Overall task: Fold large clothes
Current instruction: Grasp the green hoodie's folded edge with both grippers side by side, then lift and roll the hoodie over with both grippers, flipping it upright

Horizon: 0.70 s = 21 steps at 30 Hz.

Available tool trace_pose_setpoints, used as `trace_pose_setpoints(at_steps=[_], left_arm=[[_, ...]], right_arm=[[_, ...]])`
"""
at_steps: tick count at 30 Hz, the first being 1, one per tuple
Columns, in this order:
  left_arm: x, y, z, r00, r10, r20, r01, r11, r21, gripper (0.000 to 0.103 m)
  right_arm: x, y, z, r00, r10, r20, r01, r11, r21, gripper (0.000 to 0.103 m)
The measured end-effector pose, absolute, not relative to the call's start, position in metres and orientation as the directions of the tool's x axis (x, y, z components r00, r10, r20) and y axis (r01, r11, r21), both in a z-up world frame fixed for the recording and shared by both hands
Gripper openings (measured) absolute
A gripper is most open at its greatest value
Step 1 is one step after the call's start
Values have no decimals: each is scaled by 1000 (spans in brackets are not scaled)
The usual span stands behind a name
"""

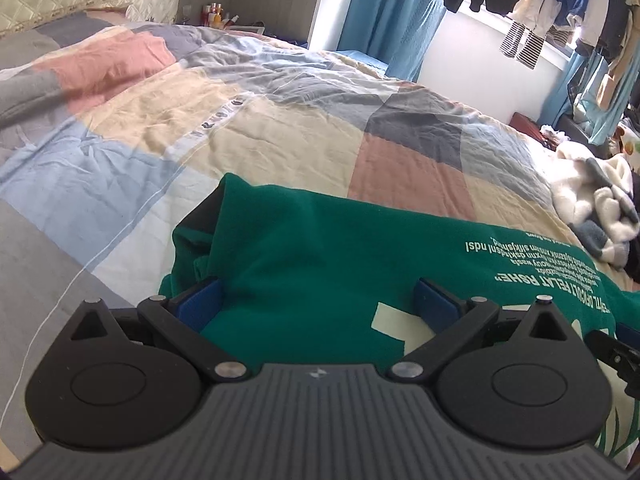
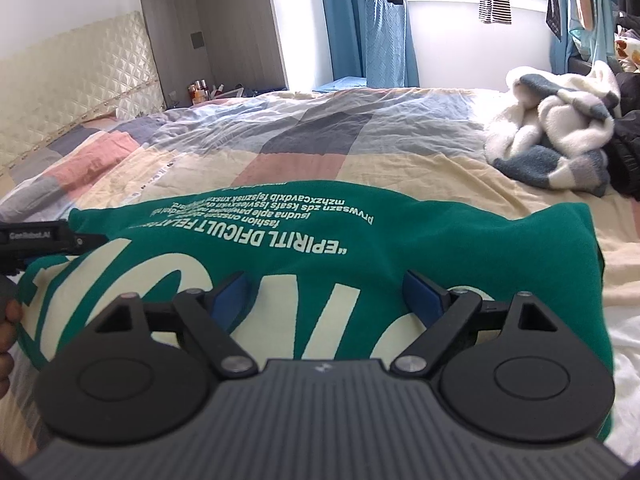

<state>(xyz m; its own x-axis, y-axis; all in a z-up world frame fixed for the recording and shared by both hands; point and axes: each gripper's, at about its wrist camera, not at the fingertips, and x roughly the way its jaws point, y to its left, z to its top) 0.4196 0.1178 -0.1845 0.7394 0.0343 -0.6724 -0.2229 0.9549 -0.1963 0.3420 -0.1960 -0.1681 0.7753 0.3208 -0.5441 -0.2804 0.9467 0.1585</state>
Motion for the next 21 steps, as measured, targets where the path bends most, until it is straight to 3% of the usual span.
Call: trace_pose_setpoints(at_steps=[13,21], left_arm=[[359,120,-149,834,55,-548,-250,925,-288,102],[300,95,-130,863,55,-502,-217,938,-271,102]], right_arm=[[313,-199,-140,809,329,-488,-263,944,200,86],[269,-209,-116,827,354,-437,-255,928,271,87]])
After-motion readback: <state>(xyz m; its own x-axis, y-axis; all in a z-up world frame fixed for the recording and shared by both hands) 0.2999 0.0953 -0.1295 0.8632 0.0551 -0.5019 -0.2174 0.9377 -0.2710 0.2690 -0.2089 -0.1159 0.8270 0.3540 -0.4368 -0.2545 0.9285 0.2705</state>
